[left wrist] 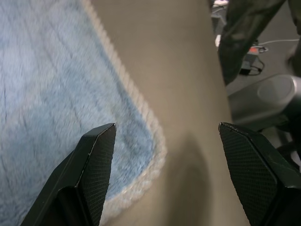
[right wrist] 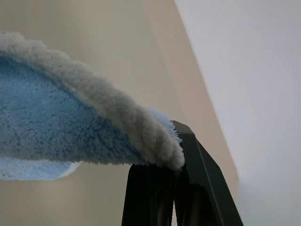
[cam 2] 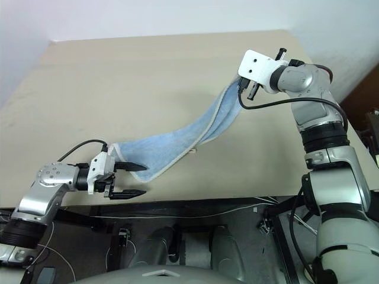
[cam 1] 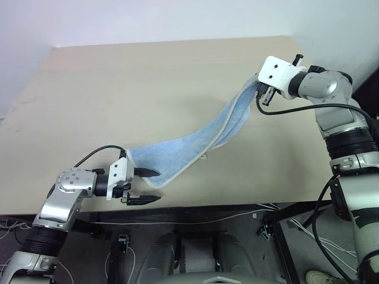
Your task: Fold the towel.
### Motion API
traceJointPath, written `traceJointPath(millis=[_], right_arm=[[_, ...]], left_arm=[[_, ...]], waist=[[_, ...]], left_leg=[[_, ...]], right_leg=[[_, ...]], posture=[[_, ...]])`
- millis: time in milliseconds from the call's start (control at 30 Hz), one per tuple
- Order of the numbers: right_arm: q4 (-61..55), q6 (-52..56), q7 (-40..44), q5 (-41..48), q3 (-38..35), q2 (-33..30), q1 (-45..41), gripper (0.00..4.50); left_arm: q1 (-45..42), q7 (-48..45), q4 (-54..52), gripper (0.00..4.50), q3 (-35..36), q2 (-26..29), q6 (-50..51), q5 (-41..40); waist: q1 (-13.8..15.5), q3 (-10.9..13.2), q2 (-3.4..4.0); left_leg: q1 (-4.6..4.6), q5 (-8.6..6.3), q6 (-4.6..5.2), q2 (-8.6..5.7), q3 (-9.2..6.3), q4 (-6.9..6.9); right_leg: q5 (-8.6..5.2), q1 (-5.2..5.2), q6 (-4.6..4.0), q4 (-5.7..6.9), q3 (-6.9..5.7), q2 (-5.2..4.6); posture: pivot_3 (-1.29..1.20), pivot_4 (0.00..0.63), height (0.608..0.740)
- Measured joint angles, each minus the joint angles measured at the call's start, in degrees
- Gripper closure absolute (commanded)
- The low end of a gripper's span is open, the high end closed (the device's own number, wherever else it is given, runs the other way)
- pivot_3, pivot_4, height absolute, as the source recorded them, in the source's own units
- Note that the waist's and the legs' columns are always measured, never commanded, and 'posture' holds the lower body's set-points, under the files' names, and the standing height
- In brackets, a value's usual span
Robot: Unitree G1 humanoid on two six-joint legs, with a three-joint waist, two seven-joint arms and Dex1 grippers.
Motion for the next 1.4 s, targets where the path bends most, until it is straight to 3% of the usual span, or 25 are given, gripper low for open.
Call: traceJointPath(millis=[33,167,433,633,733,800,967,1133,1400], right_arm=[[0.0,0.0,-0.2,0.0,0.0,0.0,0.0,4.47],[0.2,-0.3,-1.0,-0.6,0.0,0.0,0.0,4.5],[0.8,-0.4,-1.5,-0.7,0.0,0.0,0.0,4.5],[0.9,-0.5,-1.6,-0.7,0.0,0.0,0.0,4.5],[1.7,-0.5,-1.9,-0.6,0.0,-0.3,0.0,4.5],[2.1,-0.4,-2.4,-0.6,0.0,-0.3,0.0,4.5],[2.3,0.5,-3.2,0.1,-1.4,-0.8,0.2,4.5],[7.0,0.7,-4.5,0.0,-1.8,-1.1,-0.7,4.5],[18.7,-6.8,-8.5,-2.9,1.1,-0.7,-12.5,4.5]], left_arm=[[0.0,0.6,0.0,0.85,-0.9,0.0,0.5,0.8],[-0.2,2.0,0.1,1.72,-1.7,-0.4,0.8,2.5],[-1.4,2.5,1.1,4.47,-1.5,-0.7,4.2,2.2],[-0.7,2.0,1.1,4.47,-0.6,-0.7,6.1,-0.2],[-0.8,1.4,0.4,4.47,4.2,-1.4,17.5,-11.4],[-4.3,1.6,-0.2,4.47,8.8,-0.5,24.0,-18.1],[-17.5,3.0,6.2,4.47,19.6,5.6,31.0,-25.2],[-33.0,3.9,20.9,4.47,21.7,9.0,29.3,-22.7],[-52.8,12.3,53.5,4.47,17.8,5.9,4.6,-6.6]], waist=[[0.0,0.0,0.0],[0.1,0.0,0.0],[0.0,0.0,0.0],[-0.2,0.0,0.03],[-0.1,0.0,-0.03],[0.2,0.0,-0.07],[0.1,0.1,-0.08],[0.0,0.1,-0.09],[-0.6,0.2,-0.31]], left_leg=[[0.0,0.0,0.0,0.0,0.0,0.0],[0.01,0.0,0.0,0.0,0.0,0.0],[0.02,0.0,0.0,0.0,0.0,0.0],[0.04,0.0,0.0,0.02,0.01,0.0],[0.01,0.0,0.0,0.05,-0.03,0.04],[0.0,0.03,-0.05,0.05,-0.11,0.11],[0.01,0.06,-0.08,0.01,-0.08,0.15],[0.02,0.08,-0.09,-0.02,-0.04,0.15],[-0.02,0.12,-0.14,-0.03,0.02,0.13]], right_leg=[[0.0,0.0,0.0,0.0,0.0,0.0],[0.0,0.01,0.0,0.02,0.0,0.01],[0.0,0.01,0.0,0.01,0.0,0.03],[0.0,0.02,0.0,0.02,0.01,0.05],[0.0,-0.01,0.0,0.06,-0.01,0.08],[0.0,0.02,0.0,0.11,-0.08,0.09],[0.0,0.03,0.01,0.17,-0.08,0.18],[0.01,0.03,0.02,0.21,-0.08,0.21],[0.01,-0.12,0.04,0.35,-0.03,0.23]], posture=[[0.0,0.15,0.74],[0.0,0.15,0.74],[0.0,0.15,0.74],[0.0,0.15,0.74],[0.0,0.15,0.74],[0.0,0.15,0.74],[0.0,0.15,0.74],[0.0,0.15,0.74],[0.0,0.15,0.74]])
